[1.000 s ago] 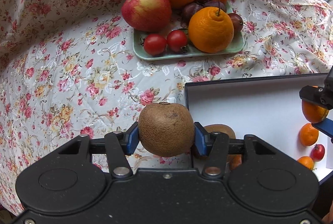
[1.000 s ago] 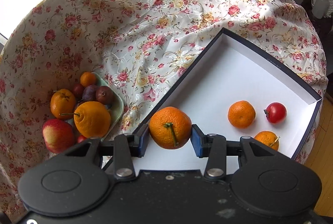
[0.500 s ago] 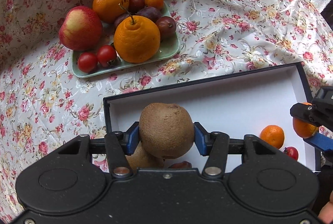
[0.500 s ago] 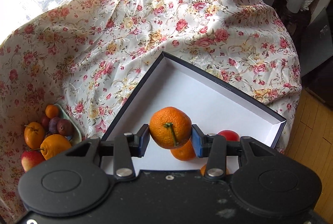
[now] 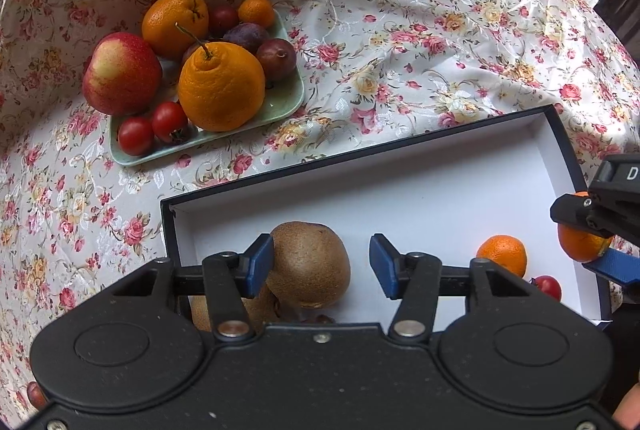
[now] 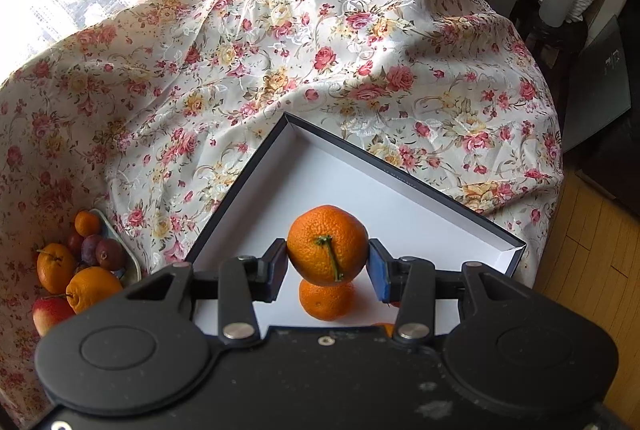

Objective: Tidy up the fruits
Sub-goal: 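Lower and open the right tool to drop the mandarin in the box while the left tool lowers the kiwi, then open the left tool to release the kiwi beside the other kiwi in the box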

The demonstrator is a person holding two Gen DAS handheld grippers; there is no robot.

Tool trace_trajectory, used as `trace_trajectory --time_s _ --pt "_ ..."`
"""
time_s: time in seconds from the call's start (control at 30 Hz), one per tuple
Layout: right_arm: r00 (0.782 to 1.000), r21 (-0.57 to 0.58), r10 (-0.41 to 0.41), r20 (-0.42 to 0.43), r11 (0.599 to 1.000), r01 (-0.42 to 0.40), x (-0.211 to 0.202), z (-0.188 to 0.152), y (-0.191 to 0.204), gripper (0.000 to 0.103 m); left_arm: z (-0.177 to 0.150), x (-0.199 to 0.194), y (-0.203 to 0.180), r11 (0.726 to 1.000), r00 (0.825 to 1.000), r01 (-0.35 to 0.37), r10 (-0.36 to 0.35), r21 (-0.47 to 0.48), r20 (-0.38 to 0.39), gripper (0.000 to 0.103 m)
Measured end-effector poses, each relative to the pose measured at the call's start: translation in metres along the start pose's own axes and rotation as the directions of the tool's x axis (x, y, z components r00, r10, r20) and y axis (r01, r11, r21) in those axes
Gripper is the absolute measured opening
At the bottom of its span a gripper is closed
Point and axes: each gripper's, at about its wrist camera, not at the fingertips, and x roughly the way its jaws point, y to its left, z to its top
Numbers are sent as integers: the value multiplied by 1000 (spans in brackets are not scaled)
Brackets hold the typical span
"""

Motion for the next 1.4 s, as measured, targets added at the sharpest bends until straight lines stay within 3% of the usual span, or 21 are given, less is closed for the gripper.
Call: trace_trajectory --time_s 0.37,0.97,1.4 --pt "998 26 -33 56 999 32 -5 4 -3 44 0 1 1 1000 1000 4 -4 -6 -7 59" --pt "999 -46 -35 -24 998 34 -2 -6 11 44 -3 -6 9 1000 1000 -3 3 -2 5 59" --pt "998 -105 23 -60 994 -29 -18 -39 51 44 -16 -29 57 998 999 -28 30 -62 32 59"
